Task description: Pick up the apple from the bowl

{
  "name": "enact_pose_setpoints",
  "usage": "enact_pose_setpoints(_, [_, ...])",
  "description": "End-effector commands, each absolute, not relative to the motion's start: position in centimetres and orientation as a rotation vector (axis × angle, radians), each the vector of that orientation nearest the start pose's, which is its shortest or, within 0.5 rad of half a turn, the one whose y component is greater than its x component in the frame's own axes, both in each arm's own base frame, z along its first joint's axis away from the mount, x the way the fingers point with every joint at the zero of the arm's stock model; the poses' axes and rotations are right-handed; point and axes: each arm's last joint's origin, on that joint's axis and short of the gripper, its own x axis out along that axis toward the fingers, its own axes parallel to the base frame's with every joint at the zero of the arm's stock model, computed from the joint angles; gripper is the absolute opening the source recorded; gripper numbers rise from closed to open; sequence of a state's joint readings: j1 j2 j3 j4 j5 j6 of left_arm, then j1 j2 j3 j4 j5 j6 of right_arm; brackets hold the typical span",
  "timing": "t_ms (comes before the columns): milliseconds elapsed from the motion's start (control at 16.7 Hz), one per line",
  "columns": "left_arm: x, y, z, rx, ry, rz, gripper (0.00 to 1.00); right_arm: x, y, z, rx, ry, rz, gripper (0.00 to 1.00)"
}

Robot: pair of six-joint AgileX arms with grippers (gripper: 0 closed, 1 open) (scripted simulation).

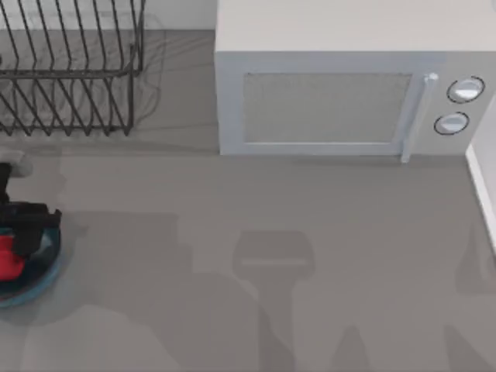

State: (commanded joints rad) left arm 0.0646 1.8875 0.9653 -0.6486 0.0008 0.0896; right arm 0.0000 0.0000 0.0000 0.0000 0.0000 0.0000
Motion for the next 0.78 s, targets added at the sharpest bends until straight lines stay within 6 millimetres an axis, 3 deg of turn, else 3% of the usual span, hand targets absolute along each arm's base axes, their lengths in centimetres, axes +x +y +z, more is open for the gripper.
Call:
enact_pose_setpoints(240, [30.3,2.1,9.2,0.016,1.571,-0.016,0.02,10.6,-0.1,16.0,0.000,0.000,0.000,1.00])
enact_pose_setpoints(720, [30.3,2.1,9.2,0.016,1.571,-0.016,0.00,10.6,-0.1,16.0,0.000,0.000,0.000,1.00])
enact_pose_setpoints(780, [30.3,2.1,12.5,0.049,1.516,0.013,0.00,10.6,-0.1,16.0,0.000,0.000,0.000,1.00])
